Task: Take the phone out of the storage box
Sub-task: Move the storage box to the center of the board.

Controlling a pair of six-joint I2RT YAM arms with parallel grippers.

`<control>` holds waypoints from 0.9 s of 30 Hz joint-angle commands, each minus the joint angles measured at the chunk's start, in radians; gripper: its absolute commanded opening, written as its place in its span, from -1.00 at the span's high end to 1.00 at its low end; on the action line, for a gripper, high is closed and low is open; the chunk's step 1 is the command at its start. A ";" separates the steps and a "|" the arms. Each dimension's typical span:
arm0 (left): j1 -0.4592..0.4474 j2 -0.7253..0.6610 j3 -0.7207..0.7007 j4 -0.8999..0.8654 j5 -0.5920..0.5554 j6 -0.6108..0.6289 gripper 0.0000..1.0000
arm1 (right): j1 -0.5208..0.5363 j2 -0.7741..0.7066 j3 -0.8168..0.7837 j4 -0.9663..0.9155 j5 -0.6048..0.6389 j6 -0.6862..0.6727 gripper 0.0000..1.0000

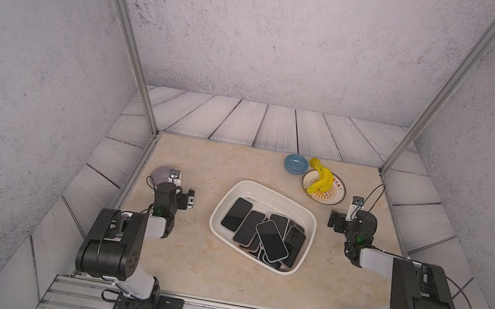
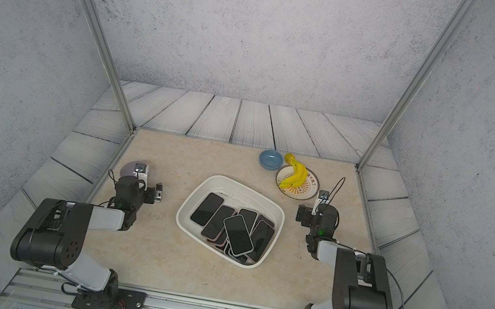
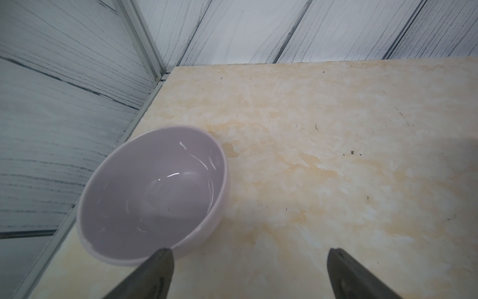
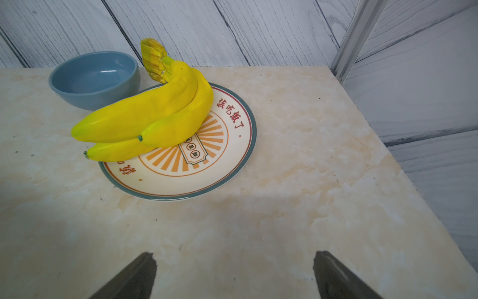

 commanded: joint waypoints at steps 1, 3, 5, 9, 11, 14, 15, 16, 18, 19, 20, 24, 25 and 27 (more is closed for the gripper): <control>0.004 -0.007 0.011 0.015 0.003 -0.007 -0.97 | -0.002 0.003 -0.004 0.018 -0.016 -0.008 -1.00; 0.004 -0.006 0.011 0.016 0.003 -0.008 -0.97 | -0.002 0.003 -0.004 0.017 -0.016 -0.009 -1.00; 0.004 -0.006 0.011 0.016 0.003 -0.007 -0.97 | -0.002 0.003 -0.004 0.020 -0.016 -0.009 -1.00; 0.005 -0.005 0.009 0.021 0.003 -0.007 -0.97 | -0.003 0.003 -0.004 0.020 -0.016 -0.009 -1.00; 0.005 -0.003 0.007 0.026 0.003 -0.007 -0.97 | -0.002 0.003 -0.004 0.020 -0.016 -0.008 -1.00; 0.005 0.023 -0.017 0.120 0.005 -0.005 -0.97 | -0.003 0.004 -0.004 0.020 -0.018 -0.007 -0.99; 0.005 0.026 -0.019 0.133 0.003 -0.003 -0.97 | -0.003 0.003 -0.004 0.021 -0.018 -0.006 -1.00; 0.004 0.023 -0.018 0.124 0.006 -0.006 -0.97 | -0.003 0.005 -0.004 0.019 -0.018 -0.005 -0.99; 0.004 0.025 -0.019 0.128 0.005 -0.005 -0.97 | -0.003 0.007 0.001 0.015 -0.021 -0.001 -1.00; 0.005 0.022 -0.019 0.126 0.006 -0.006 -0.97 | -0.005 0.006 0.003 0.009 -0.024 -0.001 -0.99; 0.005 0.020 -0.020 0.122 0.008 -0.005 -0.97 | -0.006 0.006 0.004 0.007 -0.026 -0.001 -0.99; 0.005 -0.003 0.255 -0.366 0.025 0.012 -0.97 | -0.006 -0.036 0.083 -0.132 0.085 0.050 -0.99; 0.005 0.013 0.391 -0.594 -0.008 -0.015 -0.97 | -0.007 -0.056 0.154 -0.282 0.110 0.071 -1.00; 0.009 0.020 0.510 -0.747 -0.016 -0.056 -0.97 | -0.006 -0.081 0.283 -0.513 0.111 0.096 -0.99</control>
